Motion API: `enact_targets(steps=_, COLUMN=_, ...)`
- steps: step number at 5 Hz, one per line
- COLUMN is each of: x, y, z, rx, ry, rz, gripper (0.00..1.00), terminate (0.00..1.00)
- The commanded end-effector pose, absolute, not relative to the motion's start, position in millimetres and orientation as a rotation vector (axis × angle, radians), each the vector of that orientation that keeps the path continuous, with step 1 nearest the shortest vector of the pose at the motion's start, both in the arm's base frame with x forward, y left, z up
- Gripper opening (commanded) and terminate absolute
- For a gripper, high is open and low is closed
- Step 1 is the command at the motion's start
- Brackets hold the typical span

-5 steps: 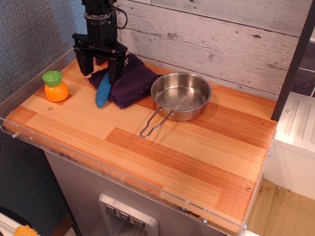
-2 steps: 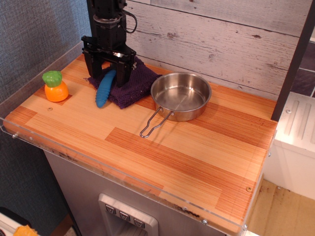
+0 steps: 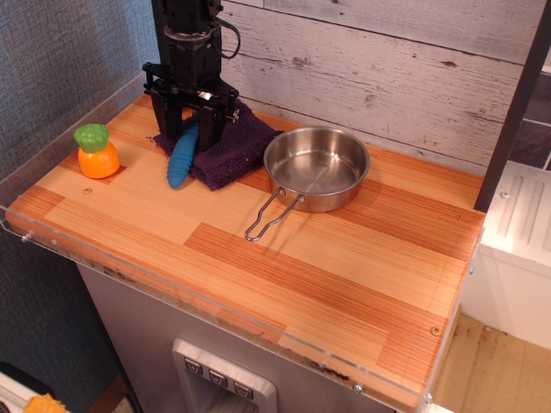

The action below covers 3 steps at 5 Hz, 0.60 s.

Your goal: Move blue spoon diagonally from top to bottom of the table

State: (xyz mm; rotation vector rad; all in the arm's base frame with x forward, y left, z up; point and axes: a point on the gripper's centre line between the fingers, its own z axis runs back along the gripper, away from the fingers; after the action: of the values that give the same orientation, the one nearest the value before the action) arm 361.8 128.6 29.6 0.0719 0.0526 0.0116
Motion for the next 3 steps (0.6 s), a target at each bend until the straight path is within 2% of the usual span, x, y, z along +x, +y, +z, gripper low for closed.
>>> enact_targets(steps=1, x=364.3, y=136.2, z=39.0, rx=0.078, ry=0.032, rz=0.021, gripper=1.0, terminate=0.0)
enact_targets(steps=2, x=365.2, y=137.7, z=35.2, rx=0.073, ry=0.049, rz=0.021, gripper=1.0, terminate=0.0)
enact_targets(steps=3, x=367.3, y=138.2, z=33.9, rx=0.074, ry=0.056, rz=0.011, gripper=0.0, terminate=0.0)
